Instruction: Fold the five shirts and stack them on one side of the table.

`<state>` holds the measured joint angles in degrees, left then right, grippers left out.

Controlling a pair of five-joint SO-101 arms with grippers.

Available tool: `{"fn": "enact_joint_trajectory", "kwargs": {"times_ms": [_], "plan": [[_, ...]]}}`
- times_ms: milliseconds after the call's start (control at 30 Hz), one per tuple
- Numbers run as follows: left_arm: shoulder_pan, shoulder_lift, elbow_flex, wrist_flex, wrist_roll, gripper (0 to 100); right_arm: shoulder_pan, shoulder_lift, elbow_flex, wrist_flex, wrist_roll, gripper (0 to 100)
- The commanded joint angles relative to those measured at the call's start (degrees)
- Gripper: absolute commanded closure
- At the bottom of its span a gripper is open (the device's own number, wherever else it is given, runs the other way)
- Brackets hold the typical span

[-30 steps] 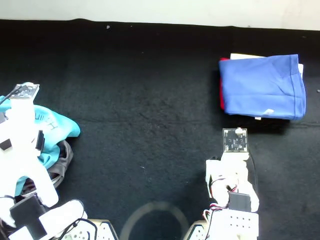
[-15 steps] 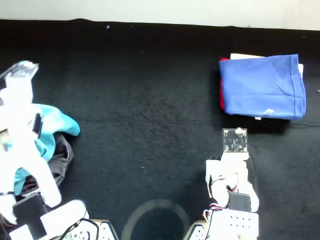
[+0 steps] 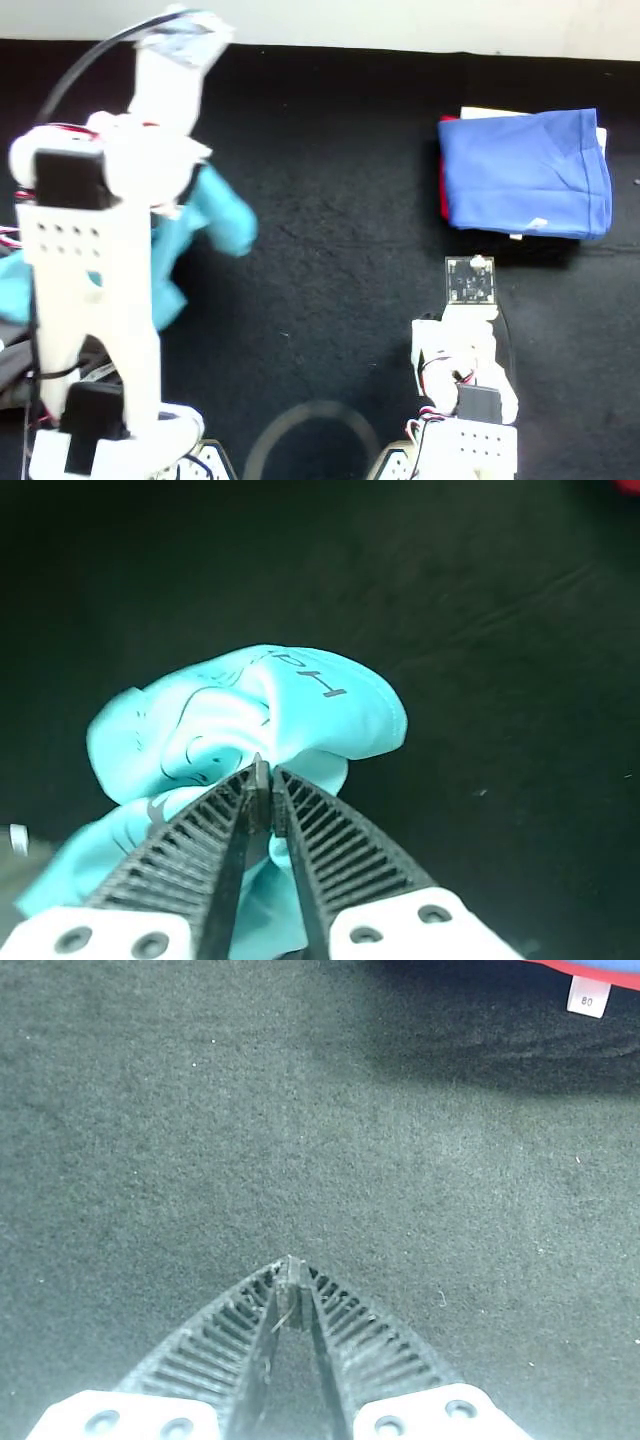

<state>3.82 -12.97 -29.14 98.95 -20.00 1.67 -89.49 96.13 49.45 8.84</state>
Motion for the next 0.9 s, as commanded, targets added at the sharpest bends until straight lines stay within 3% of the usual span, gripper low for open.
{"fn": "enact_joint_trajectory", "kwargs": {"times_ms": [0,167,333,533,633,700,867], "plan": [[9.7,-1.9,-6.5,0.3,0.4,99,-0.6,-0.5,4.3,-0.7,-0.3,98.9],[14.8,-1.7,-5.9,0.3,0.4,97,-0.6,-0.5,4.3,-0.7,-0.3,98.9],[11.3,-2.2,-0.1,-0.2,0.4,81,-0.6,-0.5,4.3,-0.7,-0.3,98.9],[-5.8,-2.4,10.4,1.2,0.2,79,-0.6,-0.5,4.3,-0.7,-0.3,98.9],[-15.4,-1.8,22.0,0.9,-0.4,79,-0.6,-0.5,4.3,-0.7,-0.3,98.9],[-20.4,-1.8,32.9,0.1,-5.2,80,-0.6,-0.6,4.3,-0.7,-0.3,98.9],[-31.6,-2.1,55.7,-13.9,-15.2,85,-0.6,-0.6,4.3,-0.7,-0.3,98.9]]}}
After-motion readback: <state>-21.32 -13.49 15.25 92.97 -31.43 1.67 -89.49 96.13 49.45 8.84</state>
